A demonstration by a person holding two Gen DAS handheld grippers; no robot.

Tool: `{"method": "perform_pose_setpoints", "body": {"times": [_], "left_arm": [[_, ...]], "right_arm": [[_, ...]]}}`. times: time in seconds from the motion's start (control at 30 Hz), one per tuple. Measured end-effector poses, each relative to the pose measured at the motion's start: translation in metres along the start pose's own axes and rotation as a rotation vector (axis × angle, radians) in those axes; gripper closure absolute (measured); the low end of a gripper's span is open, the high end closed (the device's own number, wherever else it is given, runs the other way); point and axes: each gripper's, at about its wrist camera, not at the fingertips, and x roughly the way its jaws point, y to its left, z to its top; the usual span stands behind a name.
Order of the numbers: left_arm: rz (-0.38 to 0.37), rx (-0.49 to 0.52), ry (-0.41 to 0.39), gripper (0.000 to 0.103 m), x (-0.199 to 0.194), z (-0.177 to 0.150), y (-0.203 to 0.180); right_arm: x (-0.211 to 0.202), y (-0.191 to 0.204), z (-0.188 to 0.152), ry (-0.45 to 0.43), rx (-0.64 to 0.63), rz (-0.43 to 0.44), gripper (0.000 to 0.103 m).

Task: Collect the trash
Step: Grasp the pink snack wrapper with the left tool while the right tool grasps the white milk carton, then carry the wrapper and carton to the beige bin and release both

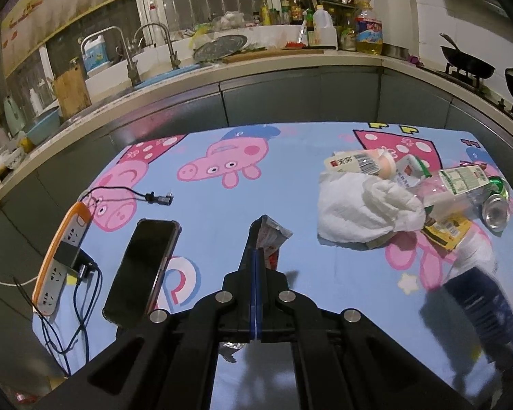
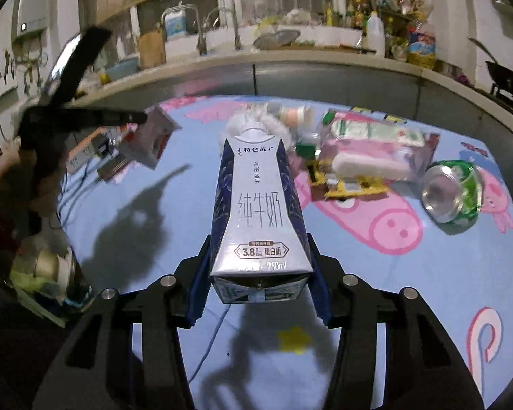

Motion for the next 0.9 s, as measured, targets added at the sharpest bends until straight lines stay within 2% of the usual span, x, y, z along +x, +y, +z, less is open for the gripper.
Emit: {"method": "perform_pose_setpoints", "body": {"times": [0.23, 0.33, 0.43, 0.47, 0.53, 0.67, 0.77, 0.9], "left_arm": [[-0.002, 0.050, -0.041, 0.103, -0.019, 0.011, -0.024], [-0.045, 0.077, -0.054, 0.103, -0.026, 0.022, -0.044], [-0.172, 0.115, -0.045, 0.103, -0.029, 0.038, -0.076], [-0.241, 0.131, -0.031, 0.103, -0.028, 0.045, -0.092], [-0.329, 0.163, -0.001, 0.103, -0.025, 0.054, -0.121], [-0.511, 0.247, 0.058, 0.103, -0.018, 0.070, -0.195], [-0.625, 0.327, 0.084, 0.103, -0.018, 0.079, -0.262], [-0.733, 0.433, 0.115, 0.103, -0.020, 0.082, -0.347]], "right_arm": [[-0.030, -0.024, 0.002, -0.106, 0.088, -0.032, 0.054], [-0.035, -0.042, -0.005, -0.108, 0.124, -0.079, 0.054], [-0.035, -0.071, -0.018, -0.083, 0.191, -0.140, 0.054], [-0.036, -0.080, -0.023, -0.076, 0.212, -0.157, 0.054], [-0.041, -0.102, -0.034, -0.073, 0.266, -0.197, 0.054], [-0.062, -0.143, -0.053, -0.114, 0.382, -0.262, 0.054], [-0.084, -0.175, -0.066, -0.155, 0.450, -0.347, 0.054], [-0.106, -0.224, -0.084, -0.171, 0.571, -0.444, 0.054]]}}
